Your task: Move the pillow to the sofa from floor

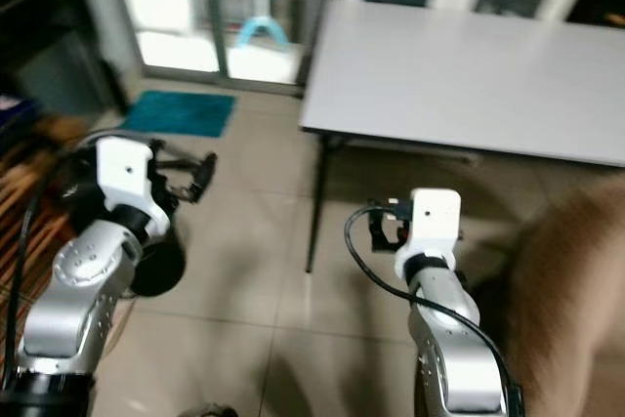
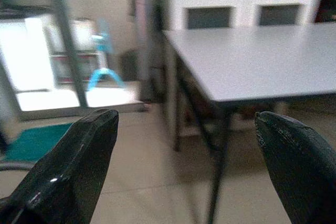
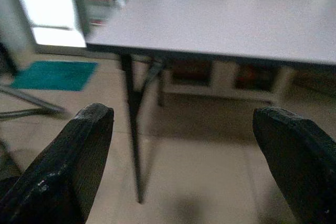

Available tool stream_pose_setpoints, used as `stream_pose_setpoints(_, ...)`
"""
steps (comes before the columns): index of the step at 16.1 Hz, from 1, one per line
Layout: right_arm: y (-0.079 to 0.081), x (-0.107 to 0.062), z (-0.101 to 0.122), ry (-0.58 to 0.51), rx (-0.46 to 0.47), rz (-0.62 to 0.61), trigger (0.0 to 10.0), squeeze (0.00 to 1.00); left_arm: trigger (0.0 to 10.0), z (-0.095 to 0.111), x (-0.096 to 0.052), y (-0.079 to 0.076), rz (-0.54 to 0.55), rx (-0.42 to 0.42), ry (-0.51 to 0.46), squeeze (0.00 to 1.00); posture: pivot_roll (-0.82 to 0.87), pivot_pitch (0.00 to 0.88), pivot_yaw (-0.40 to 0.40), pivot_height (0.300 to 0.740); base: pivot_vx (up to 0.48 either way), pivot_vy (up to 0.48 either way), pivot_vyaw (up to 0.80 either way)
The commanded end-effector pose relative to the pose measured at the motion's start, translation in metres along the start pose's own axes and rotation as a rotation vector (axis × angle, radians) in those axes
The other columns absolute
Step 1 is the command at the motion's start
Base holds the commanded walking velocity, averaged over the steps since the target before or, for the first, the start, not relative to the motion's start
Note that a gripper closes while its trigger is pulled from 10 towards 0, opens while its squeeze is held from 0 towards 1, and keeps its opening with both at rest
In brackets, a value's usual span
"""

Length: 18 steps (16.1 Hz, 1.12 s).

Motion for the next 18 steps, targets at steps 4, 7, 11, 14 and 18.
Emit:
stream_pose_setpoints(4, -0.021, -0.011, 0.003, -0.014, 0.001, -0.133, 10.0, 0.00, 10.0, -0.013, -0.003, 0.002, -0.033, -0.020, 0.079, 0.00, -0.08, 0.000, 0.043, 0.740, 0.000, 0.000, -0.80)
stream_pose_setpoints(7, -0.030, -0.015, 0.028, -0.135, 0.052, -0.207, 10.0, 0.00, 10.0, -0.013, -0.001, 0.009, -0.002, 0.075, 0.068, 0.00, -0.08, 0.000, 0.045, 0.740, 0.000, 0.000, -0.80)
stream_pose_setpoints(11, -0.027, -0.010, 0.026, -0.089, -0.005, -0.153, 10.0, 0.00, 10.0, -0.004, 0.001, 0.005, -0.011, 0.093, 0.027, 0.00, -0.08, 0.000, 0.021, 0.740, 0.000, 0.000, -0.79)
stream_pose_setpoints(14, -0.017, -0.010, 0.016, -0.041, -0.079, -0.093, 10.0, 0.00, 10.0, -0.006, -0.003, 0.006, 0.014, 0.089, 0.003, 0.00, -0.09, 0.000, 0.001, 0.740, 0.000, 0.000, -0.78)
stream_pose_setpoints(18, -0.024, -0.015, 0.007, 0.014, -0.109, -0.107, 10.0, 0.00, 10.0, -0.009, -0.010, 0.001, 0.001, 0.054, -0.004, 0.00, -0.09, 0.000, -0.025, 0.740, 0.000, 0.000, -0.78)
Point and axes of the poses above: a point about 5 cm out from each wrist's last joint towards the gripper, its own x axis pointing out of the wrist towards the gripper, its own z axis along the axis of the wrist's last joint, y = z × x, the point moved 5 cm from there along x, pointing out of the wrist towards the gripper
